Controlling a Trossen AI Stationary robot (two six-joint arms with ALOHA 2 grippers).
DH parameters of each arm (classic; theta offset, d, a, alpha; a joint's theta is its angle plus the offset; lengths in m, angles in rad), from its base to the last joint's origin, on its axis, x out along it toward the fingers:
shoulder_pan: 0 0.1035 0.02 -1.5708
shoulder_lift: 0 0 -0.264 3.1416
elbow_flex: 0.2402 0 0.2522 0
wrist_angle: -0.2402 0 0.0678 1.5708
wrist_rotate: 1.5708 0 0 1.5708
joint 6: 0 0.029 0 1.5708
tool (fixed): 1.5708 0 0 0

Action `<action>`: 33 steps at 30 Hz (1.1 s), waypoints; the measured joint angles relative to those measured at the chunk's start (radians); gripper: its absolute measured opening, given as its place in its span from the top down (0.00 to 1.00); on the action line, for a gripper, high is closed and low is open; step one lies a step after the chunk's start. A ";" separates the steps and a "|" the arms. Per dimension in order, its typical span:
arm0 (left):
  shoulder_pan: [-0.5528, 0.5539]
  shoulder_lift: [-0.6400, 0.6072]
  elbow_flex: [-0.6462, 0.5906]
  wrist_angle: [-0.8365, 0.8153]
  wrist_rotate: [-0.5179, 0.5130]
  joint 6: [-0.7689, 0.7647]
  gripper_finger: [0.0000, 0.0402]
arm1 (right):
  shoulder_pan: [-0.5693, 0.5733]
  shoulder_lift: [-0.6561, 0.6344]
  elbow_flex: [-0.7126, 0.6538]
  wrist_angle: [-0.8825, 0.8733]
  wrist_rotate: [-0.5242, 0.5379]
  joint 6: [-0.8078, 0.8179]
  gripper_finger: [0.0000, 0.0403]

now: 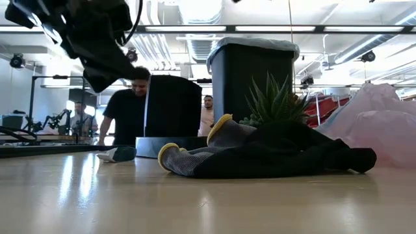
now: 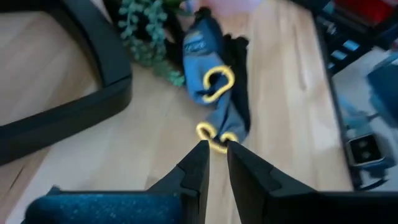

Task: Place trash/remove bag and relplace
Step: Put the white paper into the trash bin

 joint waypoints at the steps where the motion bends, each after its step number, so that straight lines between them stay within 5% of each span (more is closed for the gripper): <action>1: 0.000 0.002 0.000 -0.022 0.000 0.000 0.89 | 0.005 0.014 0.000 0.002 -0.026 0.012 0.49; 11: 0.001 -0.002 0.000 -0.299 -0.038 -0.057 0.89 | 0.009 0.108 0.003 0.114 -0.197 0.092 0.46; 19: 0.002 -0.001 -0.023 -0.296 -0.374 -0.060 0.81 | 0.009 0.106 0.003 0.235 -0.198 0.049 0.43; 22: 0.003 -0.001 -0.047 -0.277 -0.428 -0.069 0.74 | 0.009 0.102 0.004 0.246 -0.198 0.035 0.42; 33: 0.051 0.042 -0.067 -0.252 -0.108 0.242 0.46 | 0.007 0.102 0.004 0.277 -0.199 0.006 0.43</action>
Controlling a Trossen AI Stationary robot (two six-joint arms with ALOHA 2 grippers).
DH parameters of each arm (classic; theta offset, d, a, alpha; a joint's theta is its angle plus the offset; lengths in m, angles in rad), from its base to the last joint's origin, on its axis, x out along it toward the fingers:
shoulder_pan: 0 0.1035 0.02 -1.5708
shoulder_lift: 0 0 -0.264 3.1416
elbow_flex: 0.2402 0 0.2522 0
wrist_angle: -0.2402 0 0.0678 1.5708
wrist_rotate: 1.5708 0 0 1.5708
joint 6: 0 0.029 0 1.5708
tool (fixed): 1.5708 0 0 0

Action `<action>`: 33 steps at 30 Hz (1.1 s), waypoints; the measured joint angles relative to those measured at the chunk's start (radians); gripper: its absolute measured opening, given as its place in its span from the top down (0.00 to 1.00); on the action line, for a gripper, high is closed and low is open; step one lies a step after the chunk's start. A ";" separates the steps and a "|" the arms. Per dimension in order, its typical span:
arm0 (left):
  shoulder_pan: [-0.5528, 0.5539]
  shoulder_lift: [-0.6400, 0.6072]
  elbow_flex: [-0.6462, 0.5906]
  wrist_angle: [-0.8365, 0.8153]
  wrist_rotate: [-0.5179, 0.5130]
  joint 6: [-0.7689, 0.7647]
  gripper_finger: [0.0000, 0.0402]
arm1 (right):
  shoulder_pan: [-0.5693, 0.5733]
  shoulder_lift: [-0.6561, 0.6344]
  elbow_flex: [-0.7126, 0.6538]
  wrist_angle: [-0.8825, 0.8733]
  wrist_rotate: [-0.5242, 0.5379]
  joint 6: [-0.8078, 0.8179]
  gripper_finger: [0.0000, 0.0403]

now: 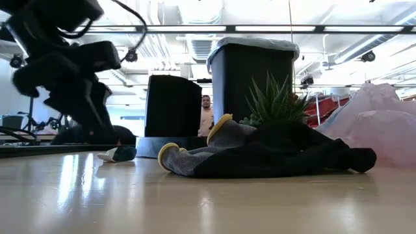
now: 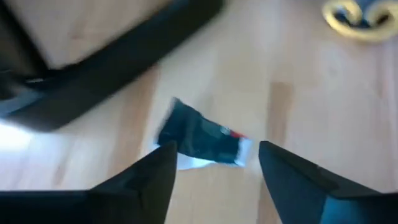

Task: Place trash/remove bag and relplace
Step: Put the white paper into the trash bin

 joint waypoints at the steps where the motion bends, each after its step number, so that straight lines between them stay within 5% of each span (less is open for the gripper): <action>1: 0.020 0.006 0.000 0.001 0.048 0.027 0.45 | 0.000 0.000 0.000 0.007 0.000 -0.009 0.43; 5: 0.110 0.034 0.000 0.001 0.149 0.056 0.42 | 0.000 0.000 0.000 0.043 -0.001 -0.024 0.44; 13: 0.248 0.040 0.022 0.023 0.163 0.089 0.45 | 0.004 0.000 0.001 0.048 -0.008 -0.024 0.41; 21: 0.250 0.149 0.021 0.116 0.175 0.053 0.54 | 0.013 0.000 0.001 0.047 -0.037 -0.026 0.41; 27: 0.242 0.238 0.022 0.193 0.316 0.022 0.63 | 0.030 0.000 0.001 0.043 -0.037 -0.024 0.45; 33: 0.229 0.243 0.023 0.199 0.348 0.014 0.80 | 0.035 0.000 0.000 0.031 -0.035 -0.024 0.47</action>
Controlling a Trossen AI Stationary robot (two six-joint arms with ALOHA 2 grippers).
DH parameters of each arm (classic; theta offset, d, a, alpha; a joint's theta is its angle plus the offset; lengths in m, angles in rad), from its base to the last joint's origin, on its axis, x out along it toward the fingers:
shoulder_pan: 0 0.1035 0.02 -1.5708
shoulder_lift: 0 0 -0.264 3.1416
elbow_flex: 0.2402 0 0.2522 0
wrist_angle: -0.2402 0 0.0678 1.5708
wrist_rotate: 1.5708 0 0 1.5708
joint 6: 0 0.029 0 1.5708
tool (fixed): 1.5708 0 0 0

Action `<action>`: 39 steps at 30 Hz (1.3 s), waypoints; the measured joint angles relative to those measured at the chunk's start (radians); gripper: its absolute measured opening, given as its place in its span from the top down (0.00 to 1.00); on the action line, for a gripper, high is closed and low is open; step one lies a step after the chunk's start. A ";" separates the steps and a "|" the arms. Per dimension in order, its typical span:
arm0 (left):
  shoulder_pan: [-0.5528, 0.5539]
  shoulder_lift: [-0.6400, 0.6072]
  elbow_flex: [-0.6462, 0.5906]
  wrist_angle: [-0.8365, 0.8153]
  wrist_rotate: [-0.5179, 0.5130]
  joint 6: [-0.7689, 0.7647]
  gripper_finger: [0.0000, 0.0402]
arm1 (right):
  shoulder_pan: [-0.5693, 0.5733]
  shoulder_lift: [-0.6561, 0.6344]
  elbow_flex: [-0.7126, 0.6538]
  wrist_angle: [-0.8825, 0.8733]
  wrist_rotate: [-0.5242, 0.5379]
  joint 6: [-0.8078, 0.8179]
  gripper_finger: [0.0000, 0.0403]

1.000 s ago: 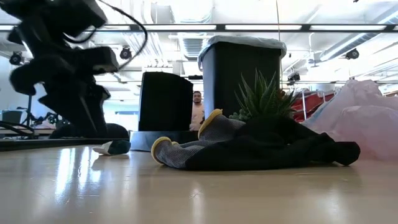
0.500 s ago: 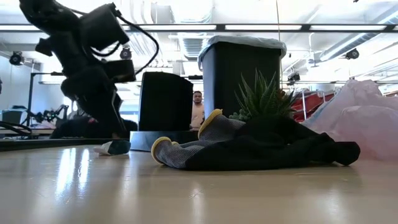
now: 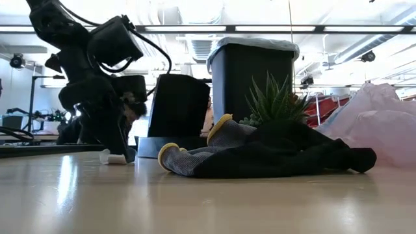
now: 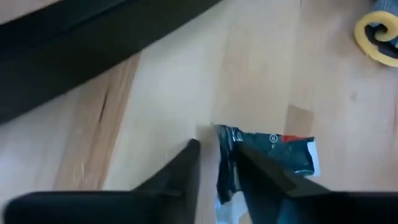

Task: Place trash/remove bag and relplace
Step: Put the white paper into the trash bin

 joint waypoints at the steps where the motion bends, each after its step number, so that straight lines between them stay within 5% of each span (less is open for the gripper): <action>1: 0.000 -0.010 -0.002 -0.007 0.005 -0.002 0.84 | 0.000 0.000 0.000 0.000 0.001 0.000 0.47; 5: -0.003 -0.059 -0.004 -0.032 0.036 -0.007 0.98 | 0.000 0.000 0.000 0.000 0.009 0.000 0.45; 17: -0.016 -0.344 0.014 -0.069 0.215 -0.161 0.99 | 0.000 0.008 0.000 0.041 0.040 -0.015 0.45; 26: -0.040 -0.511 0.115 0.066 -0.047 -0.136 1.00 | -0.014 0.080 -0.002 0.242 0.074 -0.065 0.44; 39: -0.051 -0.547 0.194 0.051 -0.080 -0.053 1.00 | -0.033 0.085 -0.002 0.349 0.222 -0.070 0.49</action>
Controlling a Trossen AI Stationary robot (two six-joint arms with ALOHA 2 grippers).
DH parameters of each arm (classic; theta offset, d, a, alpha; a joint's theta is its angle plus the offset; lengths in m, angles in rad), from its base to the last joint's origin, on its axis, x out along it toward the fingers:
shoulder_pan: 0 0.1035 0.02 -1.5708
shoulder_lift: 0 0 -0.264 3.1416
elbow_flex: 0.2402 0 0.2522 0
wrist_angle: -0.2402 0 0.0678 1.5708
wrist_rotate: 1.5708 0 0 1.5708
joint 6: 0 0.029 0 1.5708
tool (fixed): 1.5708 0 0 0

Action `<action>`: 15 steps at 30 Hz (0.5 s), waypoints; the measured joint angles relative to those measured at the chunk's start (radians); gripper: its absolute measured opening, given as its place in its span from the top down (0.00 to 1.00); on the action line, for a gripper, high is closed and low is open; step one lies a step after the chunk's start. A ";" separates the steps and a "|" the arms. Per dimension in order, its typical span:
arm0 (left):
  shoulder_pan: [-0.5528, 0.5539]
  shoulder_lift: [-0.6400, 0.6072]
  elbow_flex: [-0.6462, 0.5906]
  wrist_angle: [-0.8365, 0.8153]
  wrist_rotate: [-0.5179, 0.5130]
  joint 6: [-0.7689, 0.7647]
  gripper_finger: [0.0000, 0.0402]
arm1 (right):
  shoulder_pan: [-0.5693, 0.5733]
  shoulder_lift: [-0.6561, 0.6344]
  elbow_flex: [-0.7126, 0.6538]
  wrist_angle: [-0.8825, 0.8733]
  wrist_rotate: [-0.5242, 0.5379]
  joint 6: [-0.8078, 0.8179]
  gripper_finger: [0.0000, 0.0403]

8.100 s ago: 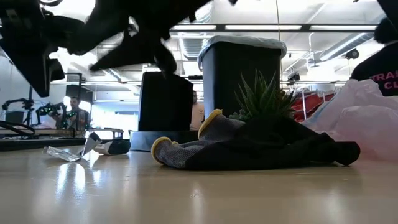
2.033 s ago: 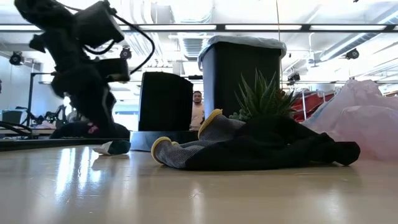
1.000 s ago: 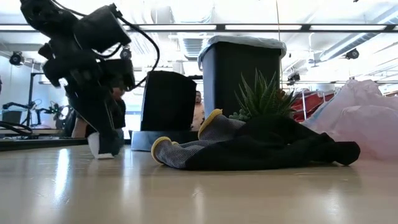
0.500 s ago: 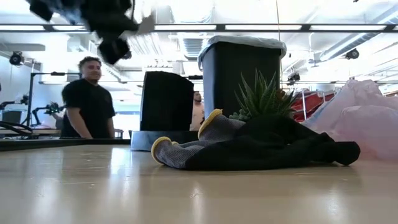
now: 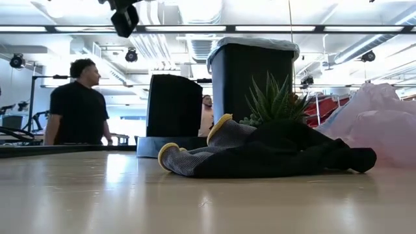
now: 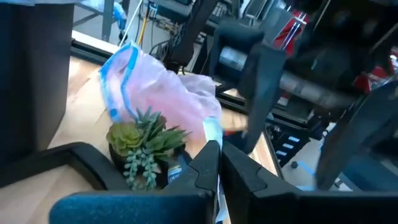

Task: Place trash/remove bag and relplace
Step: Put the white paper into the trash bin

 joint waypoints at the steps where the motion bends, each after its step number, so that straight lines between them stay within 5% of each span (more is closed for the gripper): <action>1: 0.000 -0.002 0.000 -0.007 -0.001 0.002 1.00 | 0.000 -0.011 0.000 0.000 0.003 -0.008 0.50; 7: 0.000 0.003 0.000 -0.002 -0.003 0.042 1.00 | -0.013 -0.029 0.001 -0.025 0.108 -0.015 0.50; 15: 0.000 0.005 0.000 -0.001 -0.003 0.034 1.00 | -0.064 -0.023 0.001 -0.208 0.002 0.212 0.53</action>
